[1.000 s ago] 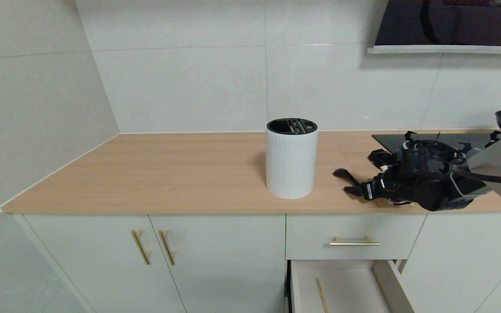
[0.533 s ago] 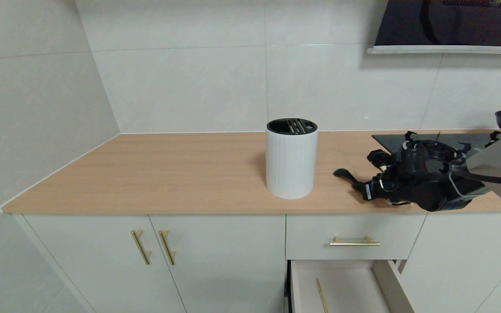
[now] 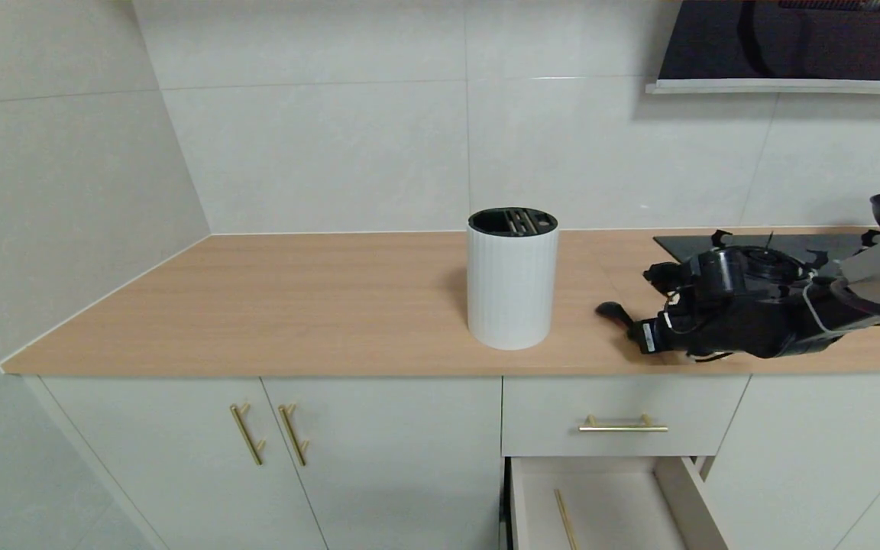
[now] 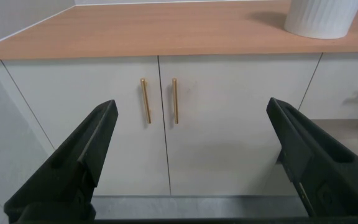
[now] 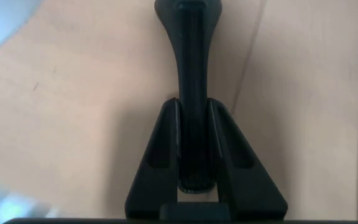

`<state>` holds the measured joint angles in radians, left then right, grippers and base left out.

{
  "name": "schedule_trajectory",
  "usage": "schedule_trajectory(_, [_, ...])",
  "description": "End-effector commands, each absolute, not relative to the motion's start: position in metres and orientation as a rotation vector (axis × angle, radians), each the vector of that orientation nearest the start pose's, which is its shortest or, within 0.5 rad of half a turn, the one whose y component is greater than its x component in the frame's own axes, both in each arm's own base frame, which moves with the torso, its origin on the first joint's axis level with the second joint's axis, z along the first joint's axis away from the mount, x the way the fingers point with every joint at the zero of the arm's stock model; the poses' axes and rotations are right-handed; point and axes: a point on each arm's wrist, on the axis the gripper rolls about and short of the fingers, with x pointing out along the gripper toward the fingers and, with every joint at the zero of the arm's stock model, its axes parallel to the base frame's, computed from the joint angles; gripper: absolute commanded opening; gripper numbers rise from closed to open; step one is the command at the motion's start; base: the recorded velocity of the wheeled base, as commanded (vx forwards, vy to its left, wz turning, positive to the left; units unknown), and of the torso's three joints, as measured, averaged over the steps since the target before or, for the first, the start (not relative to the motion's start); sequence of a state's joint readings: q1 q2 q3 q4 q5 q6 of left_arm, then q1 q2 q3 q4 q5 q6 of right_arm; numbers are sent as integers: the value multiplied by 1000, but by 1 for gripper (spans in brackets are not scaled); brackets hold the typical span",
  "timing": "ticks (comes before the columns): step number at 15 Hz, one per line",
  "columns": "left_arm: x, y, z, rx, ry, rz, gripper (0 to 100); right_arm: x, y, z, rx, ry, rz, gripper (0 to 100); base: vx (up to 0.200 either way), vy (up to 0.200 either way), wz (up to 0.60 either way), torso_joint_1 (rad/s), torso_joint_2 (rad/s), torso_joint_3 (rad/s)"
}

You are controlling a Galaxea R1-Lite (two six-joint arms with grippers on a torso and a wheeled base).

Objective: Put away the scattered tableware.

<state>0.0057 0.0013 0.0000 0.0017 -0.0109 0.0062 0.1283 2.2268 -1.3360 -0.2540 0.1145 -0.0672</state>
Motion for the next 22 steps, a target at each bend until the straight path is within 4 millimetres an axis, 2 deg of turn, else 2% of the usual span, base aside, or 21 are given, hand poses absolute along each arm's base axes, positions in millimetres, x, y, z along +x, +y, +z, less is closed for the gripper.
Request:
schedule_trajectory(1, [-23,0,75,6,3,-5,100,385,69,168,-12,593,198,0,0,0,0,0,0,0])
schedule_trajectory(3, [-23,0,75,6,3,-5,100,348,73,196,43,619,200,0,0,0,0,0,0,0])
schedule_trajectory(4, [-23,0,75,6,3,-5,100,329,75,200,79,644,180,0,0,0,0,0,0,0])
schedule_trajectory(6, [-23,0,75,6,3,-5,100,302,75,201,91,714,41,0,0,0,0,0,0,0])
schedule_trajectory(7, [-23,0,75,6,3,-5,100,299,76,202,103,718,34,0,0,0,0,0,0,0])
schedule_trajectory(8, [-23,0,75,6,3,-5,100,275,79,204,189,752,16,0,0,0,0,0,0,0])
schedule_trajectory(9, [-23,0,75,6,3,-5,100,256,79,202,180,771,38,0,0,0,0,0,0,0])
schedule_trajectory(10, [-23,0,75,6,3,-5,100,249,80,201,176,781,49,0,0,0,0,0,0,0])
schedule_trajectory(11, [-23,0,75,6,3,-5,100,223,87,192,142,820,108,0,0,0,0,0,0,0])
schedule_trajectory(12, [-23,0,75,6,3,-5,100,213,87,188,131,831,116,0,0,0,0,0,0,0])
schedule_trajectory(14, [-23,0,75,6,3,-5,100,207,85,179,118,859,112,0,0,0,0,0,0,0])
schedule_trajectory(18, [-23,0,75,8,3,-5,100,215,89,159,94,937,94,0,0,0,0,0,0,0])
schedule_trajectory(22, [-23,0,75,6,3,-5,100,219,90,151,82,972,86,0,0,0,0,0,0,0])
